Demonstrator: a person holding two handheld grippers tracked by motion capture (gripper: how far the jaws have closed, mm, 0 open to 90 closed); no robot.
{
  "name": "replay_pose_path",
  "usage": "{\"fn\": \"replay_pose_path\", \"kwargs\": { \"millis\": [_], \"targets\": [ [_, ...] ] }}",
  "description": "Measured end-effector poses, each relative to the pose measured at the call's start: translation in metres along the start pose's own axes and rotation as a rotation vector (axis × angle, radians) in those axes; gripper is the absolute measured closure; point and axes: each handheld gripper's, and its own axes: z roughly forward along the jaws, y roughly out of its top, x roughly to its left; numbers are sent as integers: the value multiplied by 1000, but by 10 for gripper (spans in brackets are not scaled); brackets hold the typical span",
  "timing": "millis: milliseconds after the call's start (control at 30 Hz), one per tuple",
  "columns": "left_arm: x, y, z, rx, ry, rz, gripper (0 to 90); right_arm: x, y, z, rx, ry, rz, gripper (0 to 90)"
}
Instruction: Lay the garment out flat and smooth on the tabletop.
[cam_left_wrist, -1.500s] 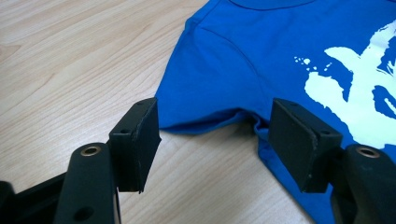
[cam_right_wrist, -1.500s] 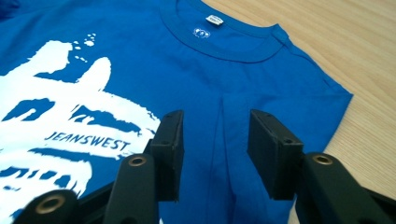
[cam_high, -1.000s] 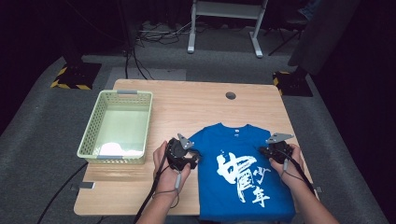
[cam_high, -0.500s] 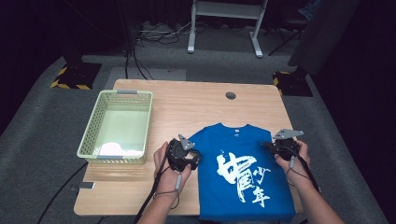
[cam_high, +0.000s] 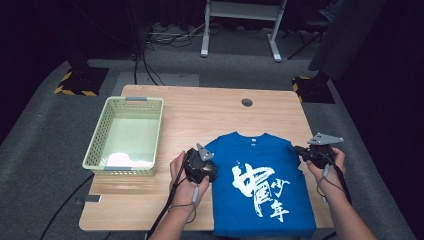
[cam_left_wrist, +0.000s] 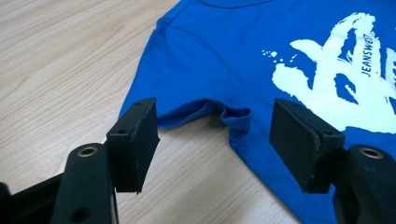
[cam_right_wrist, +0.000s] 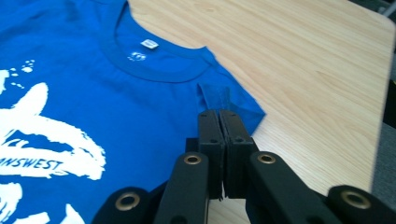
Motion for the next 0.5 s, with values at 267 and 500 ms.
{"fn": "replay_pose_path", "kwargs": {
  "millis": [267,500],
  "targets": [
    [-7,5,5,-6,-19,15,327,-23,-26,-10,107,-186,130,679],
    [-12,8,6,-12,-22,20,316,-11,-24,-28,41,-136,108,594]
  ]
}}
